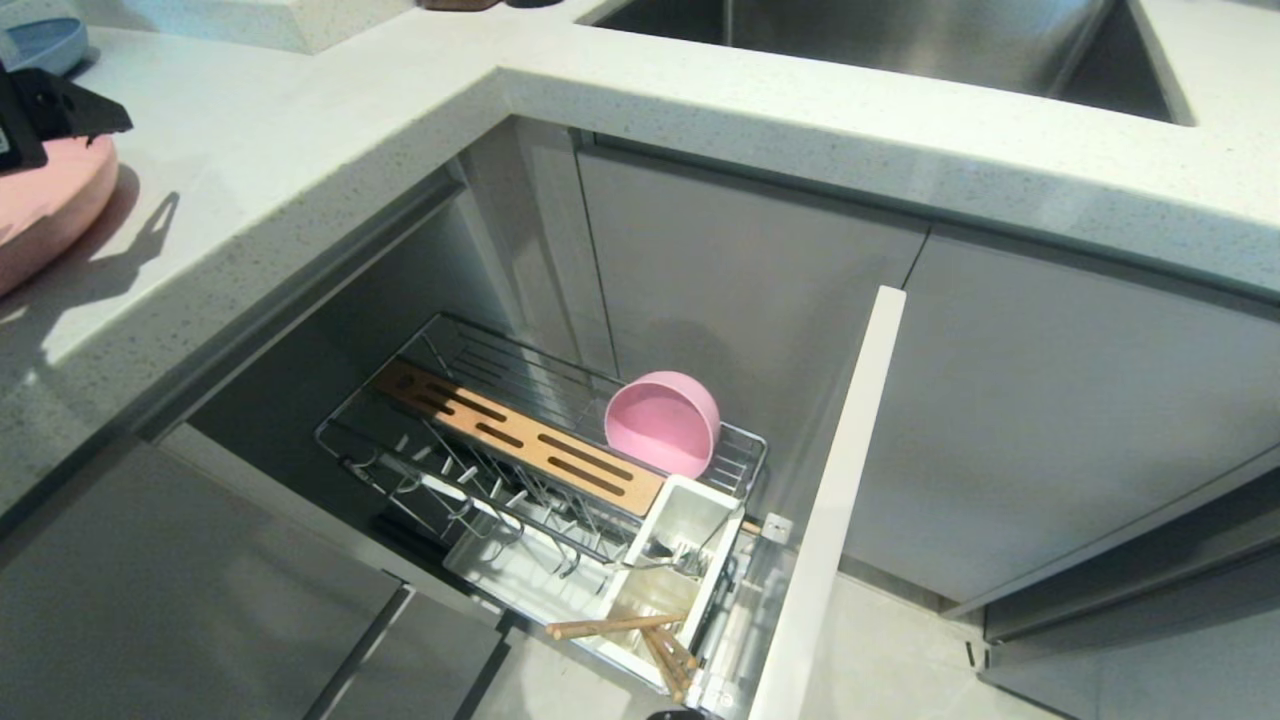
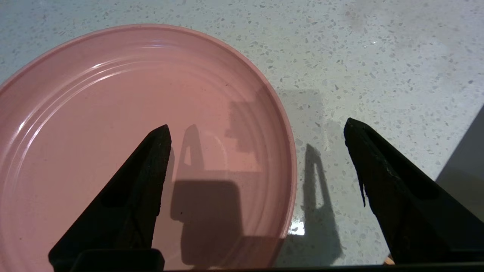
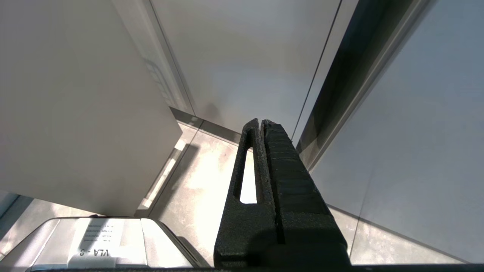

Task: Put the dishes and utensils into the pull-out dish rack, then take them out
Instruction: Pick up the plate and place it in the cupboard

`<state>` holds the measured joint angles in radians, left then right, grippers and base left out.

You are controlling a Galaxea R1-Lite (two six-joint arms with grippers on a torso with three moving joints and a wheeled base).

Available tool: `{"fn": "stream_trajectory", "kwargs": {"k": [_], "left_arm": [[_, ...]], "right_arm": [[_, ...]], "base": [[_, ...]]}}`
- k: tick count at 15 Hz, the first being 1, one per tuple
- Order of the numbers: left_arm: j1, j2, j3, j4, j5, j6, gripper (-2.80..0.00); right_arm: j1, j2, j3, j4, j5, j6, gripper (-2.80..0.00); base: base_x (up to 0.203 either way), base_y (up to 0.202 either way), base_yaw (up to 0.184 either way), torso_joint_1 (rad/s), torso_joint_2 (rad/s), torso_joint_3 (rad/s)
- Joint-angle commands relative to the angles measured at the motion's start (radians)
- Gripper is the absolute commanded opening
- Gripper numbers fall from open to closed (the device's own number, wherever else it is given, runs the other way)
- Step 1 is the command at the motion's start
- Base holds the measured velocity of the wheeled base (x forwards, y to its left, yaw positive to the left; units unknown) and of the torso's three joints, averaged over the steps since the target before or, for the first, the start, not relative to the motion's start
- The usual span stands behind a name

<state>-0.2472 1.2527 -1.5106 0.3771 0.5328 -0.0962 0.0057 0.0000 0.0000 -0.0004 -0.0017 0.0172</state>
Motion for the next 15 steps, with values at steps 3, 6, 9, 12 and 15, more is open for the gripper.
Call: {"fn": "stream_trajectory", "kwargs": {"k": [3,6,9,12,15], "left_arm": [[-0.004,0.021,0.003,0.003,0.063,0.000,0.00],[-0.003,0.022,0.013,0.007,0.070,-0.003,0.00],[-0.003,0.019,0.028,0.011,0.070,-0.043,0.00],[-0.003,0.009,0.030,0.011,0.086,-0.070,0.00],[-0.002,0.007,0.032,0.011,0.095,-0.074,0.00]], "right_arm": [[0.000,0.000,0.002,0.000,0.000,0.001,-2.80],[0.000,0.000,0.002,-0.001,0.000,0.000,-2.80],[0.000,0.000,0.002,-0.001,0.000,0.000,-2.80],[0.000,0.000,0.002,0.000,0.000,0.001,-2.80],[0.000,0.000,0.002,0.000,-0.001,0.001,-2.80]], "base": [[0.000,0.000,0.000,0.000,0.00,0.000],[0.000,0.000,0.000,0.000,0.00,0.000],[0.000,0.000,0.000,0.000,0.00,0.000],[0.000,0.000,0.000,0.000,0.00,0.000],[0.000,0.000,0.000,0.000,0.00,0.000]]}}
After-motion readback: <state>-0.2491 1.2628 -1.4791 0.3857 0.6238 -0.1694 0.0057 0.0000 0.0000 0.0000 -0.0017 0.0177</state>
